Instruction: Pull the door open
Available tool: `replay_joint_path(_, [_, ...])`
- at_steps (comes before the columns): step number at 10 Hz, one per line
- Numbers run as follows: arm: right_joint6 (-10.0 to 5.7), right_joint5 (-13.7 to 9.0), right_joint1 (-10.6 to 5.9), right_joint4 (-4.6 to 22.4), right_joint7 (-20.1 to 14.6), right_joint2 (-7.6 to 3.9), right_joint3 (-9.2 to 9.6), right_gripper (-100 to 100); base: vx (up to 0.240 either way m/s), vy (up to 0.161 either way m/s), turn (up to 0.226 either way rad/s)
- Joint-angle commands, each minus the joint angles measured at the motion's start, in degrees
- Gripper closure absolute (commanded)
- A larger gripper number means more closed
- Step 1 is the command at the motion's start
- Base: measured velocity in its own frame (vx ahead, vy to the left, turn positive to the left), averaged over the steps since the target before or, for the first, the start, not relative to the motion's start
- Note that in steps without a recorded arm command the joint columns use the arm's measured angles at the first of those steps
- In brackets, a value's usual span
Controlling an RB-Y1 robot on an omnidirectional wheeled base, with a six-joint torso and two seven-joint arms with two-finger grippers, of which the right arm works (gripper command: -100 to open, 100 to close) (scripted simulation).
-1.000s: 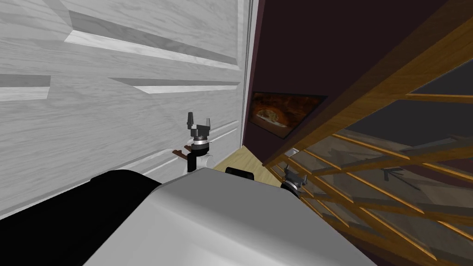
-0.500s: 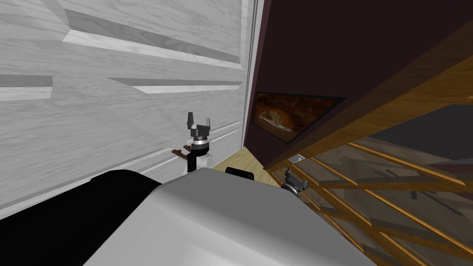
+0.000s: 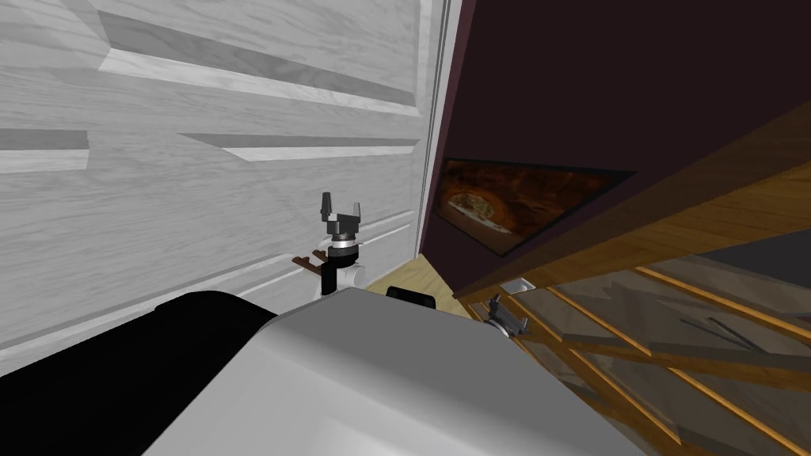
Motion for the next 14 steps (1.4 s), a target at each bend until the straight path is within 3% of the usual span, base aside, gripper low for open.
replay_joint_path(1, [0.00, 0.0, 0.00, 0.0, 0.0, 0.00, 0.00, -100, 0.040, -0.018, 0.025])
replay_joint_path(3, [0.10, 0.1, -2.27, 3.2, -1.8, -2.26, 0.31, -100, 0.024, -0.050, -0.189])
replay_joint_path(4, [0.13, 0.2, -2.64, 3.7, -2.1, -2.62, 0.36, -100, 0.056, -0.058, -0.099])
replay_joint_path(6, [0.30, 0.4, -4.55, 6.2, -3.4, -4.43, 0.64, -100, 0.131, -0.055, -0.096])
replay_joint_path(10, [0.47, 0.5, -6.42, 8.8, -4.7, -6.17, 0.91, -100, 0.179, -0.101, -0.005])
replay_joint_path(11, [0.46, 0.5, -6.13, 8.4, -4.5, -5.95, 0.87, -100, 0.039, -0.041, -0.012])
replay_joint_path(12, [0.46, 0.5, -6.13, 8.4, -4.5, -5.95, 0.87, 100, -0.015, 0.028, 0.016])
replay_joint_path(14, [0.46, 0.5, -6.13, 8.4, -4.5, -5.95, 0.87, 100, -0.014, 0.014, 0.002])
